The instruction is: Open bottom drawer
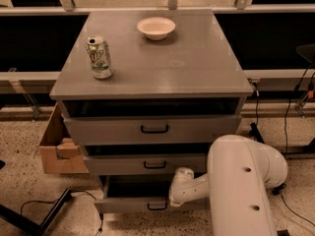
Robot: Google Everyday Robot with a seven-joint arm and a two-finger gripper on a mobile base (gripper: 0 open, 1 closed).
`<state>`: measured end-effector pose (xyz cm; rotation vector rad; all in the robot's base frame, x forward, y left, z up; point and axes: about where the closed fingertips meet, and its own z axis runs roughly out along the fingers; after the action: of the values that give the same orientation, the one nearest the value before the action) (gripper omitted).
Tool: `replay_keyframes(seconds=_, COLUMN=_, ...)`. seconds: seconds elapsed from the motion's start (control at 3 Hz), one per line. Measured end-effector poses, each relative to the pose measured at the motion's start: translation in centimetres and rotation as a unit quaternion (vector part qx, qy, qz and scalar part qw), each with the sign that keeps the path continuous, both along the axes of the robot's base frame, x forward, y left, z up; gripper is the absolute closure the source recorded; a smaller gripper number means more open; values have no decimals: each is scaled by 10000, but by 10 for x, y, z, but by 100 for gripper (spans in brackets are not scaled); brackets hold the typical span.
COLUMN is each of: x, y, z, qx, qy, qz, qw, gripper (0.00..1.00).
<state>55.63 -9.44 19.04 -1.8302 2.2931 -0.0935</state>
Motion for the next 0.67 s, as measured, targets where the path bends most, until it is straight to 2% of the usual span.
replay_keyframes(seconds=0.33, x=-1, y=0, z=-1, qx=-1, qy=11, qz=1, qw=10000, gripper=17)
replay_keyframes(seconds=0.67, x=-1, y=0, z=0, qx=-1, qy=11, qz=1, qw=10000, gripper=0)
